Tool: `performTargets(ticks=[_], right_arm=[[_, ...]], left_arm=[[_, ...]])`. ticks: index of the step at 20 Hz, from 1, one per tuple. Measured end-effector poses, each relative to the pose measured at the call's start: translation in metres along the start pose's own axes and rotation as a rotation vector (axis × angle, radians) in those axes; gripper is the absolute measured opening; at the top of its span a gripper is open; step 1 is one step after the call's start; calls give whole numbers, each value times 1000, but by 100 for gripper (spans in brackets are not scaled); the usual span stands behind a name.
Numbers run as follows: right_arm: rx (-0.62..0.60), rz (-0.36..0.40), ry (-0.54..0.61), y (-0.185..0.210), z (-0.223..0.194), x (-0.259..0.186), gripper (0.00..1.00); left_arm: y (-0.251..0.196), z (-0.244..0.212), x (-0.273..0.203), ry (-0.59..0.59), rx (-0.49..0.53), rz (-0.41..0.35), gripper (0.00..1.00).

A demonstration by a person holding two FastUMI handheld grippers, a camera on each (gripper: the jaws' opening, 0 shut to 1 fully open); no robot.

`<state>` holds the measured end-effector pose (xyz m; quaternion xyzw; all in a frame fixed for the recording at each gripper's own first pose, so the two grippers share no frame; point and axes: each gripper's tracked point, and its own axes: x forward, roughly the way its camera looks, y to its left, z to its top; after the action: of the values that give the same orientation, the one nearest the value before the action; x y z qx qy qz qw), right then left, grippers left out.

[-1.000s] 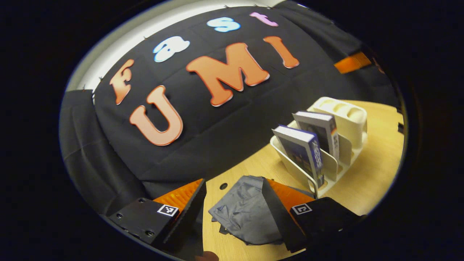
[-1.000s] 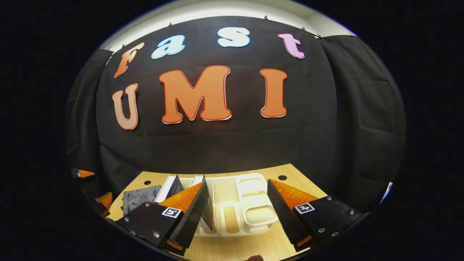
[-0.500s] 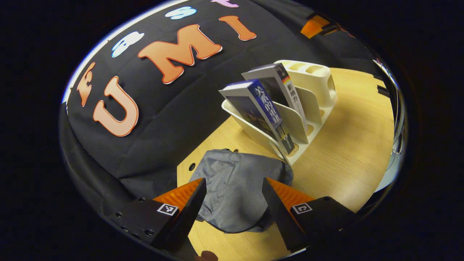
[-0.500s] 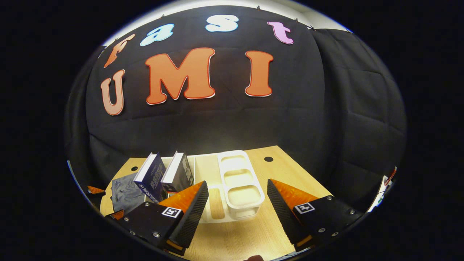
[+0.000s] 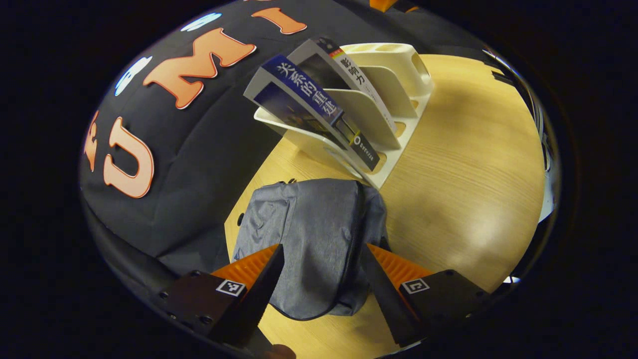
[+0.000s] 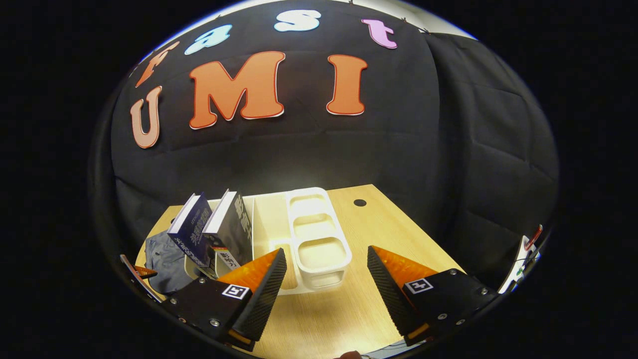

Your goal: Open the schoolbag, grab two books from the bookshelf and put them into the schoolbag.

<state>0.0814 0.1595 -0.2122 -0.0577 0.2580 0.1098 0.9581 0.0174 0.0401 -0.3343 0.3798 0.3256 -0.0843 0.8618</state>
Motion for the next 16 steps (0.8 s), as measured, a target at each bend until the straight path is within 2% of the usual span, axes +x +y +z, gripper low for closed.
performTargets(ticks=[2, 4, 5, 7, 8, 9, 10, 12, 14, 16], right_arm=[[2, 0, 7, 1, -1, 1, 97], [9, 3, 14, 2, -1, 2, 97], [15, 7, 20, 5, -3, 3, 97], [42, 21, 30, 10, -2, 1, 97], [56, 33, 23, 14, 1, 0, 98], [58, 35, 17, 16, 4, 0, 97], [53, 33, 16, 18, 4, 0, 97], [47, 38, 17, 22, 6, -1, 97], [68, 48, 21, 27, 8, -2, 97], [94, 64, 45, 35, 8, -3, 97]], left_arm=[[4, -3, 2, 13, -1, 6, 98], [-2, -8, 6, 38, -36, -54, 98], [-2, -6, 4, 39, -59, -56, 94], [1, 0, 1, 26, -57, -47, 43], [3, 0, 1, 25, -61, -37, 44], [1, -1, 1, 37, -74, -51, 34], [-6, -3, 2, 57, -86, -102, 10], [-8, -7, 5, 91, -118, -144, 5], [-3, -3, 1, 116, -207, -186, 2], [2, -2, -1, 152, -272, -264, 1]])
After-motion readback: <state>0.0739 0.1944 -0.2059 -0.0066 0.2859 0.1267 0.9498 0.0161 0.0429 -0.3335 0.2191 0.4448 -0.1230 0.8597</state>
